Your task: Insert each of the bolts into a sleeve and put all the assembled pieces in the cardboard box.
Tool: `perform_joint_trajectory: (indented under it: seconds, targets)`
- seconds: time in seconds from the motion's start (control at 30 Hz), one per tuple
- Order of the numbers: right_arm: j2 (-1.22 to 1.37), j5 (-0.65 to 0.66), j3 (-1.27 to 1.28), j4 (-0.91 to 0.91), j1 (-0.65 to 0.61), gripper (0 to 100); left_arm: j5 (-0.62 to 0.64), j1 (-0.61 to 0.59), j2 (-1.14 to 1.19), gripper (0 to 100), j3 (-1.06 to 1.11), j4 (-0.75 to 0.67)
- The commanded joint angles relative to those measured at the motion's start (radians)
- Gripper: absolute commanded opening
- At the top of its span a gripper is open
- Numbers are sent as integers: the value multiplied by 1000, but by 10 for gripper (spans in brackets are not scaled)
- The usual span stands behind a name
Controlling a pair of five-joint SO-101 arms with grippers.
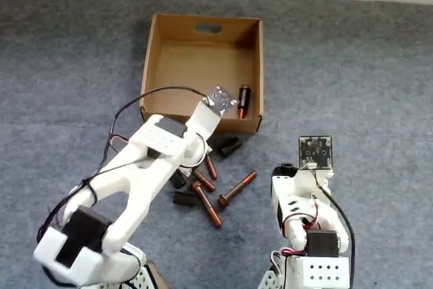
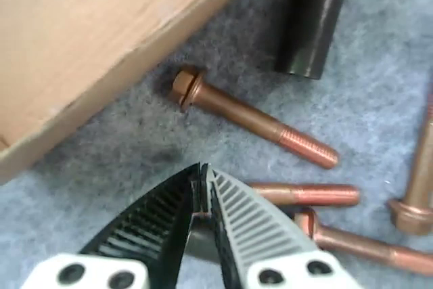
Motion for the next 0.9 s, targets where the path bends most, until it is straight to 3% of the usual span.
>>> perform_joint_trajectory:
  seconds: [0.0, 0.2, 0.4, 0.57, 0.7, 0.87]
  targets:
    - [-8, -3, -5, -2, 12, 7, -8, -1, -111, 16, -7, 57]
    - [-8, -3, -5, -1, 12, 7, -89, -1, -177, 16, -5, 132]
    - [-8, -3, -5, -1, 12, 7, -26, 7, -120, 38, -5, 127]
    - [-8, -3, -4, -1, 12, 7, 284, 4, -61, 155, -13, 126]
    - [-8, -3, -4, -1, 12, 7, 572, 7, -54, 161, -8, 126]
    - [-8, -3, -4, -1, 12, 7, 755, 5, -47, 164, -7, 126]
